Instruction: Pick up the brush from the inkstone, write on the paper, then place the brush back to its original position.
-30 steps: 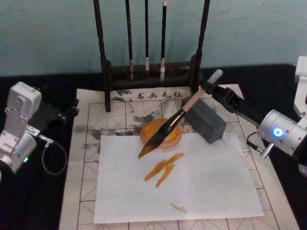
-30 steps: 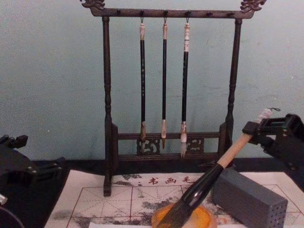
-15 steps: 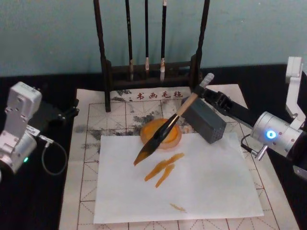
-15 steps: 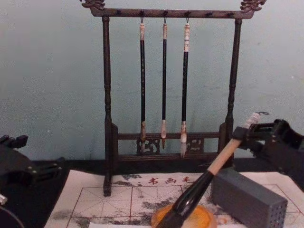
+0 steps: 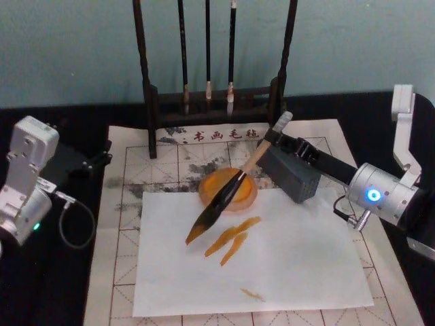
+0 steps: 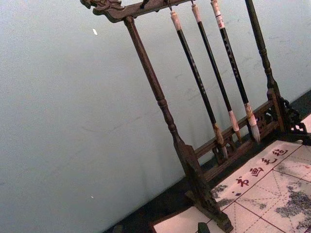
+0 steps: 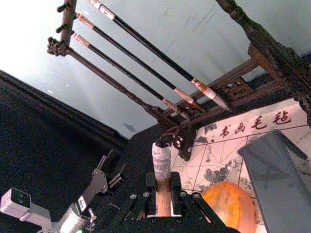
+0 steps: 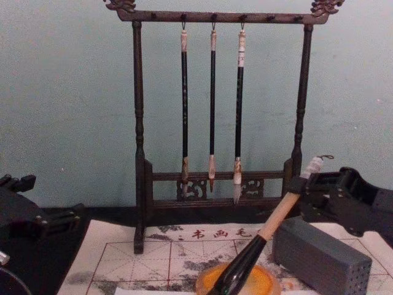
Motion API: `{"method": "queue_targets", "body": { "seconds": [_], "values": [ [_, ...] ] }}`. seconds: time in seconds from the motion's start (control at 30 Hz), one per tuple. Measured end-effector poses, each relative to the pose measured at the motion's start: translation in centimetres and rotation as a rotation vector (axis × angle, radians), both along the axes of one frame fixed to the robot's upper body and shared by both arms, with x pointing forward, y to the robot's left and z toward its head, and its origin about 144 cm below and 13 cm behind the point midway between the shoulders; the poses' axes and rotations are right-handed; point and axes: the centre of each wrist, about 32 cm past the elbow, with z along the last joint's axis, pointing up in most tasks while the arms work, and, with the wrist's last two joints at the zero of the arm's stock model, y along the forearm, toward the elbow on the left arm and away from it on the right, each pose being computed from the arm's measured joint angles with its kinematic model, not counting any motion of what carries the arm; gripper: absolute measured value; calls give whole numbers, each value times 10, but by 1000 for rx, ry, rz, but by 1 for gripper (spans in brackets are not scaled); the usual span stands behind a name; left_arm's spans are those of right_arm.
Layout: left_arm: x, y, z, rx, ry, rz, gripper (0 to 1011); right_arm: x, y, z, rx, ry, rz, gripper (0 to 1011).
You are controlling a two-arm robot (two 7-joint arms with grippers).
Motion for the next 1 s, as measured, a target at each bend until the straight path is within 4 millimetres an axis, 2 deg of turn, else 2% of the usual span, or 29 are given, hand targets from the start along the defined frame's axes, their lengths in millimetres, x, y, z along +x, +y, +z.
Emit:
{"method": "queue_targets", "body": {
  "seconds": [1.0],
  "values": [
    [0,0,0,0,0,0,1001,0,8,-4,-69,-66,48,202]
  ]
}}
